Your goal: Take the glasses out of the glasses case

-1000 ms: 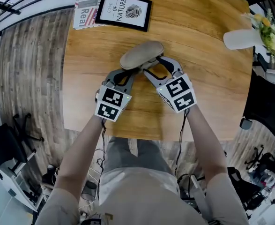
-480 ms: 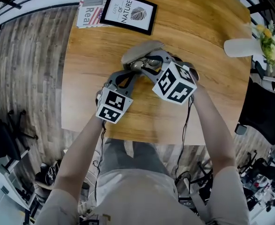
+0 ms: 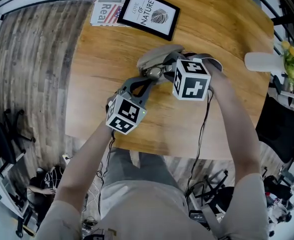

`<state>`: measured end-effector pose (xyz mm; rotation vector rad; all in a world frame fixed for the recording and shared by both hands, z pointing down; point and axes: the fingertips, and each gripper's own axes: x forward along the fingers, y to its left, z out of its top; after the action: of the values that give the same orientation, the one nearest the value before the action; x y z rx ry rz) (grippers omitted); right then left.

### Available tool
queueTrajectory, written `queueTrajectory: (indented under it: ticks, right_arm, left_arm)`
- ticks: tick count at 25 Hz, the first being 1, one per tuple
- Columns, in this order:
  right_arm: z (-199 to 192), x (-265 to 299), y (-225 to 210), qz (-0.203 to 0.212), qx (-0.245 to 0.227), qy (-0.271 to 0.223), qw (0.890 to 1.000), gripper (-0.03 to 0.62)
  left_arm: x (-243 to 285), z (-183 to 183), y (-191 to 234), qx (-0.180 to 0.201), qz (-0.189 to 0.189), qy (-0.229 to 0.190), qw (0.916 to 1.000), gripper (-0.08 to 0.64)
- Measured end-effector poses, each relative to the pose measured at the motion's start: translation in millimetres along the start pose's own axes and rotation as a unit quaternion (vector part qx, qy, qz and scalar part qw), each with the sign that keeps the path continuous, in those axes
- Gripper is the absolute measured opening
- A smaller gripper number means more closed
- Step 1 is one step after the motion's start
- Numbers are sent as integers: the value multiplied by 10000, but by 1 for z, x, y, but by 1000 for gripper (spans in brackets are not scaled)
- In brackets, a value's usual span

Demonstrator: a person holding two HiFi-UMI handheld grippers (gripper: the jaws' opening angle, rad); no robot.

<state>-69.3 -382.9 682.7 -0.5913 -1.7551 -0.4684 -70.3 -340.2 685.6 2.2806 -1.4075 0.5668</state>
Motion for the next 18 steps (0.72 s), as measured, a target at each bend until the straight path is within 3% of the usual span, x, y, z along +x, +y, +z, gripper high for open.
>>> queueTrajectory:
  ticks: [6, 13, 18]
  right_arm:
    - [-1, 5, -4, 394, -330, 352, 9981, 109]
    - [4, 14, 3, 573, -980, 731, 9908, 103]
    - [4, 16, 7, 765, -994, 962, 9874, 89]
  left_arm:
    - [1, 0, 1, -10, -20, -42, 10000, 15]
    - [-1, 0, 0, 56, -24, -101, 9999, 15]
    - [0, -1, 1, 78, -48, -103, 9999, 15]
